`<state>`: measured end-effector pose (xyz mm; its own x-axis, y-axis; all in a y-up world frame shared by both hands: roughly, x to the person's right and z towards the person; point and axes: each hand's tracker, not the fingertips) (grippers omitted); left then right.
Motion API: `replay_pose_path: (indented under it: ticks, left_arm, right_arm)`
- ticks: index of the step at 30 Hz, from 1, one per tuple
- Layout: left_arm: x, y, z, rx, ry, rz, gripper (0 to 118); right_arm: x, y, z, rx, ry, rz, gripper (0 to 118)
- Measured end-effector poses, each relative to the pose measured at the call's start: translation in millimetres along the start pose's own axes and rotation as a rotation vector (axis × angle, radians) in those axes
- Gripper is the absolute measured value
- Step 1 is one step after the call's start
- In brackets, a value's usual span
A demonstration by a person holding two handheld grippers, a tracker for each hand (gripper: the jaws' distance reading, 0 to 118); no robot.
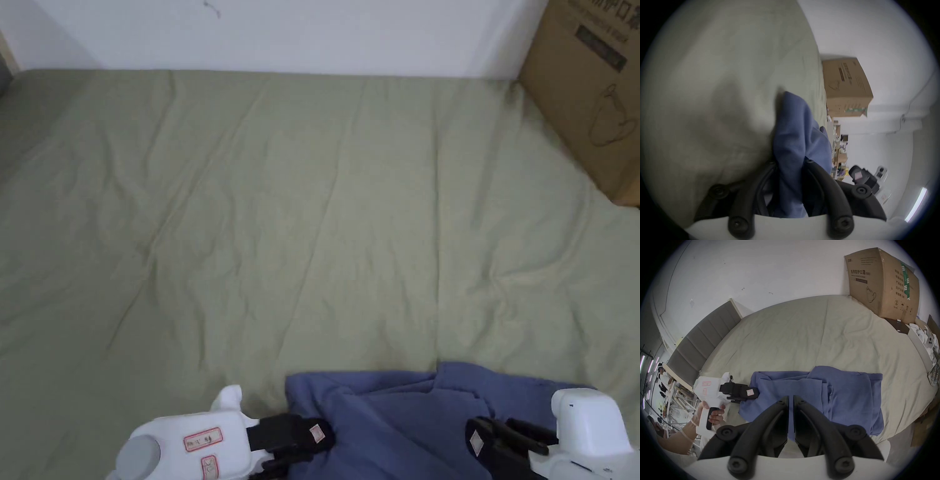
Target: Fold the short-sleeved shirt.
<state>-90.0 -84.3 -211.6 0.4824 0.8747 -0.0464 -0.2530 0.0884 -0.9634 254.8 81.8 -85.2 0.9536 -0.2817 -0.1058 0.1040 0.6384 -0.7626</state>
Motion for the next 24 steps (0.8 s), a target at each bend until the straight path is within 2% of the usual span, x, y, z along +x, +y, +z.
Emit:
replay_pose_path:
  ticks: [10,13,17,20,24]
  left_arm:
    - [4.0,5.8,50.6,0.000,-0.018,-0.004,20]
    - [-0.7,9.4,81.7,0.031,0.012,-0.041,20]
    - [-12.3,16.2,143.8,0.141,0.070,-0.029,20]
    - [-15.8,19.8,187.0,0.206,0.196,-0.031,20]
    - [1.7,17.8,221.4,0.285,0.279,-0.023,20]
  right_arm:
    - [6.7,3.6,0.2,-0.009,0.025,-0.096,6]
    - [2.7,3.7,-1.5,-0.011,0.024,-0.098,6]
    - [-1.3,3.4,-2.5,-0.013,0.034,-0.086,6]
    - [-0.6,2.2,-3.4,-0.009,0.050,-0.098,6]
    - [0.5,-2.2,-1.9,0.000,0.081,-0.094,6]
